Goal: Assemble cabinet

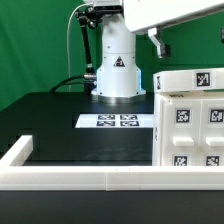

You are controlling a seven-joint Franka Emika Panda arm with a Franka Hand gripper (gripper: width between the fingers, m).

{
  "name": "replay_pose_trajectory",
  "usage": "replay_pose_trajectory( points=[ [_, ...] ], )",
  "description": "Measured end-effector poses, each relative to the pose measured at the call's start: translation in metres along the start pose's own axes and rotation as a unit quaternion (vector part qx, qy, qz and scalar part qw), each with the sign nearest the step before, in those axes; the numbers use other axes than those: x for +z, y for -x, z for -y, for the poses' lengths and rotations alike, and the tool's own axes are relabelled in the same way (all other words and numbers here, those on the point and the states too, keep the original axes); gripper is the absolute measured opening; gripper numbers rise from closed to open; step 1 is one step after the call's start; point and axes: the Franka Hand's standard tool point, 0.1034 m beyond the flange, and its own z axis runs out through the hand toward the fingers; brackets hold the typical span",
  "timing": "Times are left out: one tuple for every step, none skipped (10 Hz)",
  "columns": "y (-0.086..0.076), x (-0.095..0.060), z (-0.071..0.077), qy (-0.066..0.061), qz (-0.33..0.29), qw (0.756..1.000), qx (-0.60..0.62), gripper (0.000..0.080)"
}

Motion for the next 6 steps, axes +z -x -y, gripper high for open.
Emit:
replay_pose_trajectory(
  points=[
    [-0.0003, 0.0, -0.0006, 0.0, 0.0, 0.999, -0.047, 0.0796],
    [-0.0002, 0.0001, -0.0006, 0.001, 0.0, 0.996, -0.089, 0.0796],
    [0.0008, 0.0009, -0.0001, 0.01, -0.002, 0.985, -0.173, 0.0796],
    [0.0017, 0.0035, -0.0012, 0.015, 0.0, 0.97, -0.242, 0.0796],
    [0.0039, 0.0083, -0.0025, 0.021, 0.004, 0.955, -0.294, 0.0796],
    [0.0056, 0.0097, -0.001, 0.028, 0.005, 0.939, -0.343, 0.0796]
  ],
)
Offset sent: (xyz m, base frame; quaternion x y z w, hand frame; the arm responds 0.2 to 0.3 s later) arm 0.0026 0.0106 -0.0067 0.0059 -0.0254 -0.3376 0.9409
